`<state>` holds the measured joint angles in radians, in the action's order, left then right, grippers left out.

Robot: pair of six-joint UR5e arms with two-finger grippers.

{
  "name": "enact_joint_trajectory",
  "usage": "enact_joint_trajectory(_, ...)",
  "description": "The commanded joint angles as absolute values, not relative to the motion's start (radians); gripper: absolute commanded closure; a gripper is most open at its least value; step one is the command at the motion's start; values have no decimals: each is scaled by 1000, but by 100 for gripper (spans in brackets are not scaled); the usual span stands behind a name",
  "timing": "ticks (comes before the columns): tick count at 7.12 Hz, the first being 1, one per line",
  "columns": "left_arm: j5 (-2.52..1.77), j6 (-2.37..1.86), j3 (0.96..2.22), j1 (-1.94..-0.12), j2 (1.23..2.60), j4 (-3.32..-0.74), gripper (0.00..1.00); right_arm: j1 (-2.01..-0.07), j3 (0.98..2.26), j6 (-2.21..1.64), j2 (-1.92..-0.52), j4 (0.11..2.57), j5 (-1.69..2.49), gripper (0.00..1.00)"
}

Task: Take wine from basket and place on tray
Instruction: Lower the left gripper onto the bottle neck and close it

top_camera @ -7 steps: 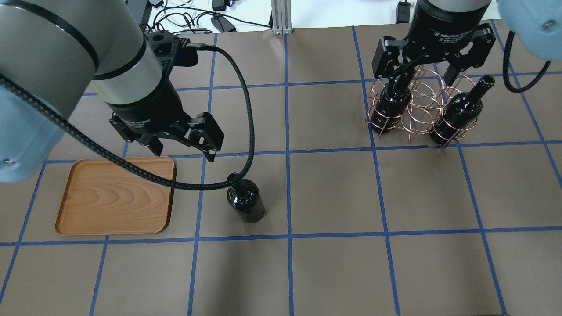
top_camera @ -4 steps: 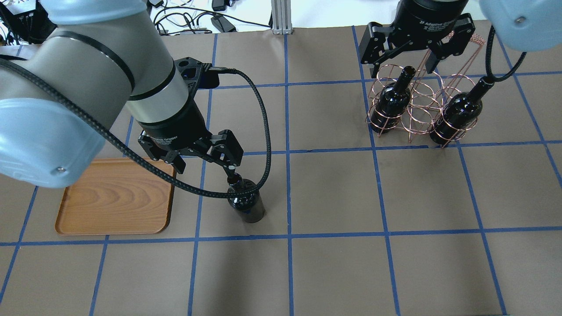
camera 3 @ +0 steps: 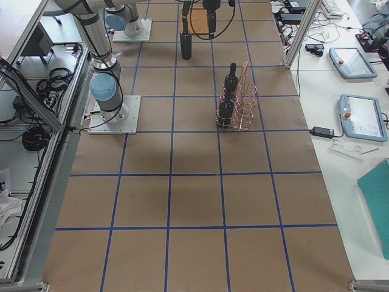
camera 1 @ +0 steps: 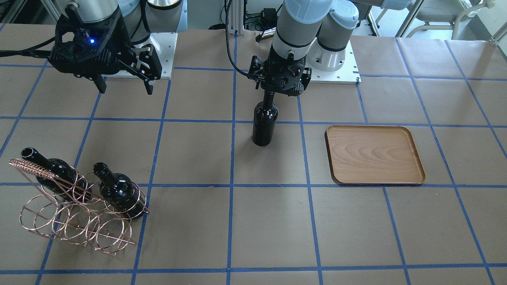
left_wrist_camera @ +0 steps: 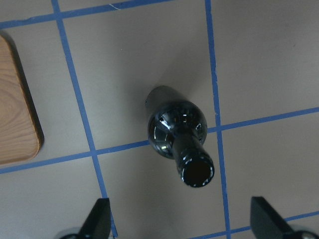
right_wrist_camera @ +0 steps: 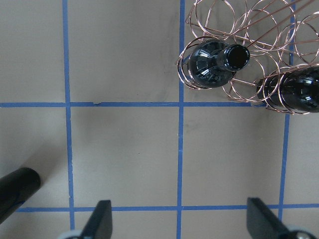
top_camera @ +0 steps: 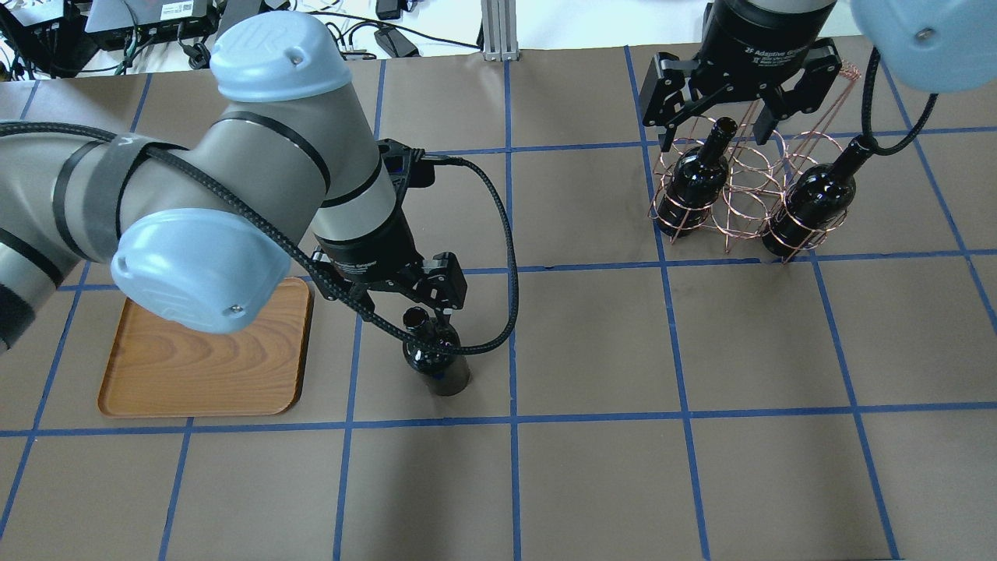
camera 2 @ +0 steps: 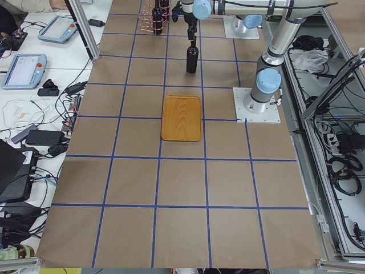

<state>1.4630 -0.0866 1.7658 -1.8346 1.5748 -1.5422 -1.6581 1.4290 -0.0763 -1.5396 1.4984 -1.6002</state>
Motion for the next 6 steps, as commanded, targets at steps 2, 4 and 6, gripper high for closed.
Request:
enact_joint_trajectory(2,1468,-77,1772,-1845,1618,-1525,9,-1643,1430,-75,-1545,1488,-1595,4)
enact_joint_trajectory(4,1471,-74,1772,-1847,1626,-1526,23,-1640,1431,-72,-1543,1485,-1600,4)
enact_joint_trajectory(6,1470,-72,1772,-1847,1628,-1528,26,-1640,1431,-81,-1543,1486,-1601,4)
